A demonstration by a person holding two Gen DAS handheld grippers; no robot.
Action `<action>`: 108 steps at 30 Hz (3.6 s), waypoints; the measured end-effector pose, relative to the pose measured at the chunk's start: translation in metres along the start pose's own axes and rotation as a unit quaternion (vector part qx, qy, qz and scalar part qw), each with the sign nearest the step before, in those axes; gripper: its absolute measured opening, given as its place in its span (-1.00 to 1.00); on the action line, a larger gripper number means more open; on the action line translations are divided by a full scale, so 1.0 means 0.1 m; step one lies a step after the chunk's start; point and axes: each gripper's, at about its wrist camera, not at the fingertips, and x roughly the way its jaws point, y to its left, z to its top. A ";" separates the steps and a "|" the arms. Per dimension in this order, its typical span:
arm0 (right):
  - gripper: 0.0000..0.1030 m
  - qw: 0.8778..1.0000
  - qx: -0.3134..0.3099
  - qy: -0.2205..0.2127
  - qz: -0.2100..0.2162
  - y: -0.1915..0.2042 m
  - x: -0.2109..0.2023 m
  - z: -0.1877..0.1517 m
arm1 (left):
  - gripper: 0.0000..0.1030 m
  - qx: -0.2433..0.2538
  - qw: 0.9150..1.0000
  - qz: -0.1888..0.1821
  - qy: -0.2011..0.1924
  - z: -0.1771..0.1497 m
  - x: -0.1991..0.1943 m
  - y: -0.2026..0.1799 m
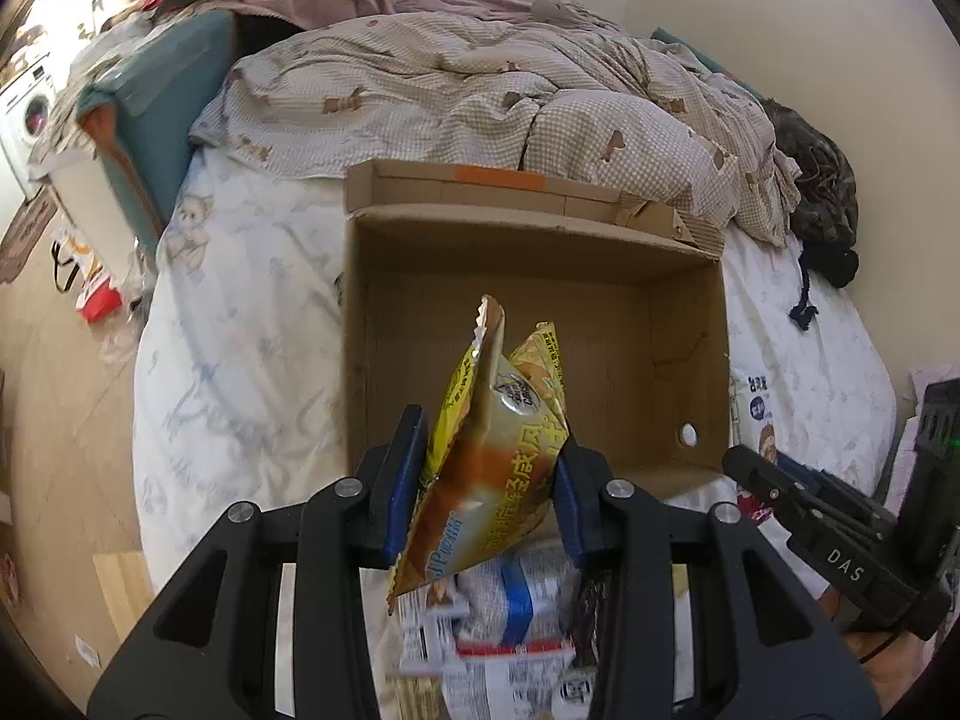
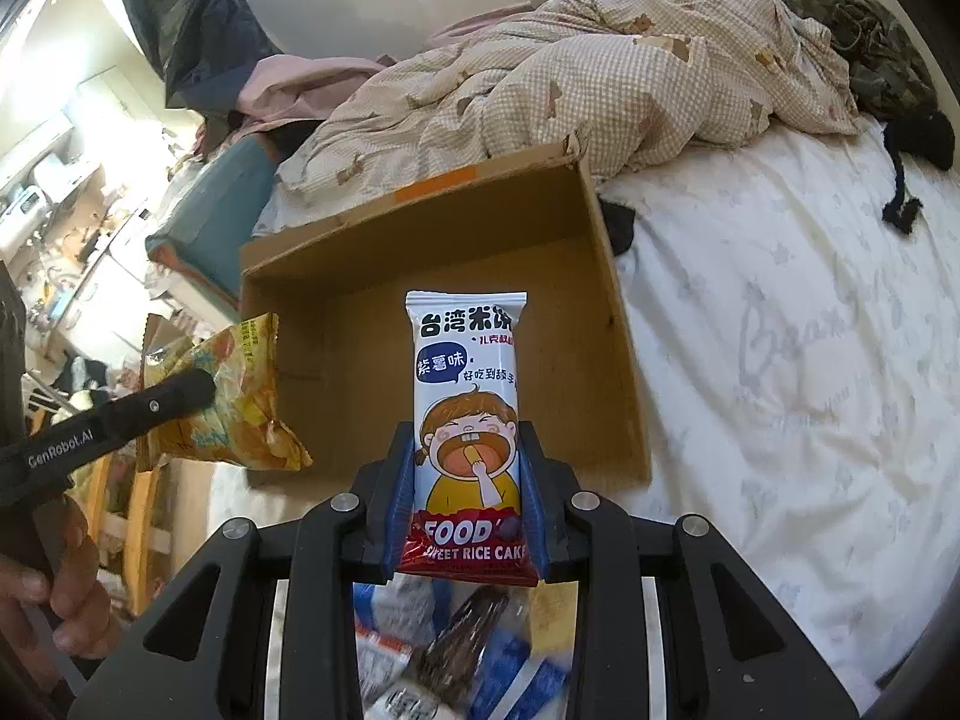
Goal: Organize snacks
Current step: 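Carry the yellow chip bag and rice cake bar over the box with both grippers, then open both grippers to drop the chip bag and rice cake bar into the box, then grasp the brown wafer bar from the pile with the left gripper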
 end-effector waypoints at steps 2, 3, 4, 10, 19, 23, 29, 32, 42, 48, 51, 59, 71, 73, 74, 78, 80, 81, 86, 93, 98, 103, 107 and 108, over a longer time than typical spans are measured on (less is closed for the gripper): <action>-0.36 1.000 -0.006 -0.002 -0.008 -0.01 0.09 0.08 | -0.32 0.007 1.000 0.005 -0.003 0.03 0.11 -0.01; -0.36 1.000 -0.007 -0.001 -0.008 -0.01 0.11 0.10 | -0.32 0.007 1.000 0.004 -0.002 0.04 0.16 -0.01; -0.36 1.000 -0.009 0.000 -0.008 -0.01 0.16 0.13 | -0.32 0.008 1.000 0.003 0.000 0.05 0.21 0.00; -0.36 1.000 -0.013 0.014 -0.014 -0.02 0.43 0.24 | -0.32 0.005 1.000 -0.001 0.019 0.05 0.48 0.05; -0.36 0.999 0.000 0.035 -0.016 -0.02 0.66 0.23 | -0.32 0.009 0.999 0.003 0.031 0.05 0.68 0.07; -0.36 0.999 -0.001 0.041 -0.016 -0.01 0.72 0.22 | -0.32 0.008 0.999 0.004 0.038 0.06 0.73 0.07; -0.36 0.999 0.006 0.044 -0.018 -0.04 0.75 0.22 | -0.31 0.010 0.999 0.005 0.038 0.05 0.74 0.07; -0.36 0.999 0.013 0.045 -0.017 -0.07 0.76 0.23 | -0.30 0.013 0.999 0.002 0.037 0.05 0.74 0.04; -0.20 0.998 0.021 0.059 -0.018 -0.10 0.80 0.23 | 0.40 0.038 0.998 0.047 0.018 0.05 0.67 -0.02; 0.24 0.998 0.023 0.051 -0.016 -0.08 0.77 0.24 | 0.62 0.060 0.996 0.061 0.000 0.05 0.57 -0.11; 0.24 0.998 0.023 0.053 -0.010 -0.07 0.77 0.24 | 0.62 0.069 0.996 0.058 -0.009 0.05 0.53 -0.15; 0.24 0.999 0.022 0.045 -0.010 -0.06 0.73 0.29 | 0.62 0.038 0.997 0.056 -0.020 0.05 0.43 -0.07; 0.72 1.000 0.024 0.002 0.011 0.03 0.24 0.19 | 0.75 -0.016 0.997 0.059 -0.041 -0.04 0.04 0.06; 0.85 0.999 0.027 0.001 0.022 0.06 0.16 0.15 | 1.00 -0.029 0.998 0.037 -0.037 -0.05 -0.02 0.08; 0.86 0.999 0.027 0.000 0.026 0.08 0.13 0.13 | 1.00 -0.036 0.999 0.022 -0.027 -0.06 -0.03 0.10; 0.86 1.000 0.019 0.000 0.025 0.13 -0.01 -0.01 | 1.00 -0.064 0.998 0.009 -0.005 -0.18 -0.05 0.17; 0.86 1.000 0.013 -0.010 0.015 0.15 -0.11 -0.11 | 1.00 -0.060 0.998 0.025 -0.017 -0.24 -0.13 0.16; 0.86 1.000 0.011 -0.012 0.010 0.16 -0.14 -0.14 | 1.00 -0.057 0.998 0.032 -0.026 -0.27 -0.17 0.16; 0.86 1.000 0.003 -0.022 -0.013 0.17 -0.31 -0.32 | 1.00 -0.041 0.995 0.059 -0.066 -0.40 -0.37 0.15; 0.86 0.999 -0.003 -0.023 -0.025 0.17 -0.48 -0.53 | 1.00 0.017 0.998 0.052 -0.043 -0.67 -0.45 0.01; 0.86 1.000 0.006 -0.020 -0.021 0.11 -0.55 -0.64 | 1.00 0.045 0.998 0.038 -0.026 -0.85 -0.55 -0.06; 0.86 1.000 0.013 -0.013 -0.023 0.00 -0.58 -0.70 | 1.00 0.014 0.999 0.038 -0.020 -0.94 -0.63 0.06; 0.86 1.000 0.018 -0.007 -0.024 -0.09 -0.61 -0.74 | 1.00 0.005 0.998 0.055 -0.004 -1.06 -0.58 0.19; 0.86 0.999 0.021 -0.007 -0.023 -0.10 -0.62 -0.74 | 1.00 -0.001 0.998 0.055 0.005 -1.08 -0.55 0.23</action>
